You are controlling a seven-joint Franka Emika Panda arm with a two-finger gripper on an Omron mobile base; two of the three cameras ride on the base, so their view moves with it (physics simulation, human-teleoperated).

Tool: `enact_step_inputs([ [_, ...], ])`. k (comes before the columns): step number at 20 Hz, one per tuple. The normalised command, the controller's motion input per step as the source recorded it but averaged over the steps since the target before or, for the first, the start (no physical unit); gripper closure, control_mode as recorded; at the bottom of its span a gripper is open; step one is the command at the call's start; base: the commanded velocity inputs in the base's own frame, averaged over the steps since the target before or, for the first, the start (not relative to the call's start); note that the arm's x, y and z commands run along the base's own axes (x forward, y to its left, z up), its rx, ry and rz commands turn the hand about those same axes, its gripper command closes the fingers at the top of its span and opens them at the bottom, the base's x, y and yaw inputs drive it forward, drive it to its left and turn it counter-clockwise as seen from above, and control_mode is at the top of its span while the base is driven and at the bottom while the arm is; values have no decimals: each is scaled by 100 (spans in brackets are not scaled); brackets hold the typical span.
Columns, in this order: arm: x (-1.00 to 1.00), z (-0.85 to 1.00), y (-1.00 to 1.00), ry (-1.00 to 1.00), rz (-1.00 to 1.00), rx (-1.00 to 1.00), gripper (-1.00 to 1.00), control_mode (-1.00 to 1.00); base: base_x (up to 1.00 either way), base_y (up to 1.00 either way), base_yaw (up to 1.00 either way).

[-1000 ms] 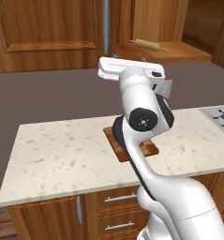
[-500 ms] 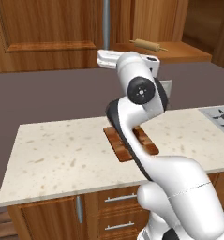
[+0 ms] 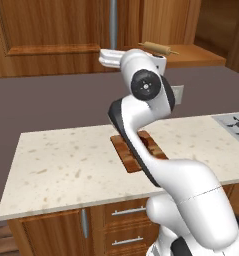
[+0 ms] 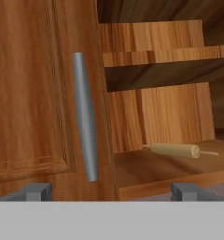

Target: Open the cabinet, retrieve the rolling pin, and place it next to the meat on the cutting board to prepare for tenderizing.

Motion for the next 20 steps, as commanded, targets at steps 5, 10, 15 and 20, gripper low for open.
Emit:
enact_step_inputs([
  [5, 9, 0, 0, 0, 0, 0, -100, -100, 0, 0, 0],
  [10, 14, 0, 1, 0, 0, 0, -100, -100, 0, 0, 0],
  [15, 25, 0, 12, 0, 0, 0, -100, -100, 0, 0, 0],
  [20, 29, 0, 7, 0, 1, 0, -100, -100, 0, 0, 0],
])
